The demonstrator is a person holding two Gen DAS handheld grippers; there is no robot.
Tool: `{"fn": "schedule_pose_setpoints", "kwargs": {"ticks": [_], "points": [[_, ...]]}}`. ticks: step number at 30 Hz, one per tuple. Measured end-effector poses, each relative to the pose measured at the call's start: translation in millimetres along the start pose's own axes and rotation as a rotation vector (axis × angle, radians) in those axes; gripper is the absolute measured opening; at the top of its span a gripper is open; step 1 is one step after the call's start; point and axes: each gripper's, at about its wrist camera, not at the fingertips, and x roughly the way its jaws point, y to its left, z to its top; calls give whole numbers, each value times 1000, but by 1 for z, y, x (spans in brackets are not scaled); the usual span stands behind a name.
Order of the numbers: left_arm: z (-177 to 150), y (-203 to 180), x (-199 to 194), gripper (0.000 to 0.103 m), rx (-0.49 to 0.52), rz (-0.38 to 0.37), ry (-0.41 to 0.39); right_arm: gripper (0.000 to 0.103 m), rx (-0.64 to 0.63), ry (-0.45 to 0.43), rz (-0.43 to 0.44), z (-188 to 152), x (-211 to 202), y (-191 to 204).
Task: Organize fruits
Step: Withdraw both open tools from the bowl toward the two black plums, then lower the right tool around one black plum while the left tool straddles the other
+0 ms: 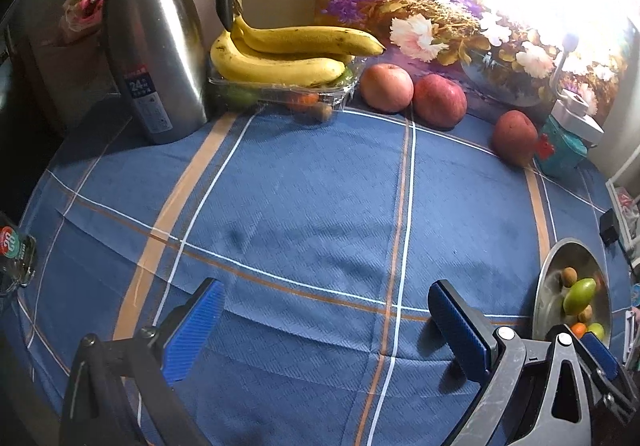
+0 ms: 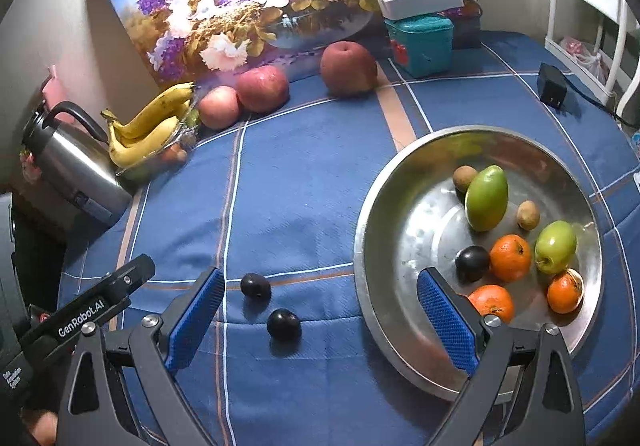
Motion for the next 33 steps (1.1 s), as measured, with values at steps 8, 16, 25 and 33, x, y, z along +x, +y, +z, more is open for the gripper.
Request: {"fn": "schedule_pose_setpoints", "kwargs": {"ticks": [8, 16, 25, 33], "points": [[2, 0, 6, 103, -22, -21, -9, 77, -61, 11, 17, -1, 8, 11], [-5, -8, 29, 102, 3, -38, 111, 64, -107, 81, 26, -6, 25, 20], [-14, -8, 53, 102, 7, -2, 204, 55, -158, 190, 13, -20, 54, 30], [-17, -4, 63, 102, -17, 6, 235, 54, -164, 253, 4, -28, 70, 30]]}}
